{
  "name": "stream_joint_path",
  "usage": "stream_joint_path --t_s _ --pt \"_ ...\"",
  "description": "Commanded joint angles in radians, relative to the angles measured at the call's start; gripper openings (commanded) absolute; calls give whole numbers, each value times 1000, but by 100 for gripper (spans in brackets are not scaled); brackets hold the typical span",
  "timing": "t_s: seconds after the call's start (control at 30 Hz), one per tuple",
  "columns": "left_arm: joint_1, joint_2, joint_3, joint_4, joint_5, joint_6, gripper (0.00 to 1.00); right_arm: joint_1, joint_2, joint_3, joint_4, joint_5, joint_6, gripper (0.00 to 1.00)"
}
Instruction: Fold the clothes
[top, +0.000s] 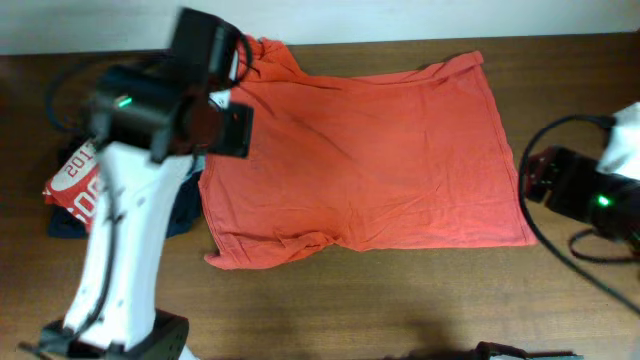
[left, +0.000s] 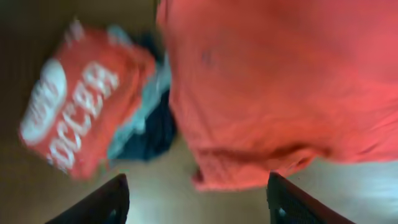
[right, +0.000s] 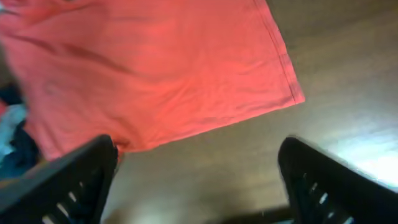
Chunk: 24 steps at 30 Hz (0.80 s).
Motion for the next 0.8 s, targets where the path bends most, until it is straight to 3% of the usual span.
stream_joint_path --t_s 0.0,0.17,0.37,0.57,0.77 --pt "11 -18 -198 45 1 -77 70 3 91 -194 76 48 30 78" --pt "11 -18 -477 185 24 -82 72 -81 248 -408 205 56 82 78" --pt "56 -18 -718 364 177 -95 76 -232 450 -472 247 -12 81 80" --pt "100 -18 -818 456 217 -95 80 -281 564 -487 288 -59 81 79" --pt "118 -18 -827 459 217 -92 81 -282 573 -605 463 -52 138 79"
